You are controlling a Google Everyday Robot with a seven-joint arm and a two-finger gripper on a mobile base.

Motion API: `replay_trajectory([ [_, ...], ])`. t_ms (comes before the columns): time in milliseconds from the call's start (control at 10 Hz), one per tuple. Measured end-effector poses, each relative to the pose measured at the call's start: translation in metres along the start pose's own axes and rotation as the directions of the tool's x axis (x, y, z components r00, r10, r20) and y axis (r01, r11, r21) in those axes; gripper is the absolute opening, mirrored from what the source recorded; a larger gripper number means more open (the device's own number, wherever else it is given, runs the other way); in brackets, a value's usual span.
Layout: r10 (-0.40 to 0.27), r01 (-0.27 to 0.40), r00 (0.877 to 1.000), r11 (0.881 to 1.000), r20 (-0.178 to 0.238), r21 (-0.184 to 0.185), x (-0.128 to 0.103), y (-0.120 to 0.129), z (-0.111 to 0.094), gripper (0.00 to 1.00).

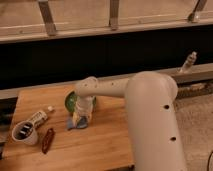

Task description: Wipe the white sponge on the table

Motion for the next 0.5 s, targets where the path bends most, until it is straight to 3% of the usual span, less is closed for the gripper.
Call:
replay_trajectory([
  [200, -0.034, 0.034, 0.999, 0.999, -0.002, -0.003, 0.006, 0.010, 0.000, 0.03],
  [500, -0.098, 0.098, 0.995, 0.995, 0.020, 0.007, 0.026, 0.045, -0.010, 0.03],
])
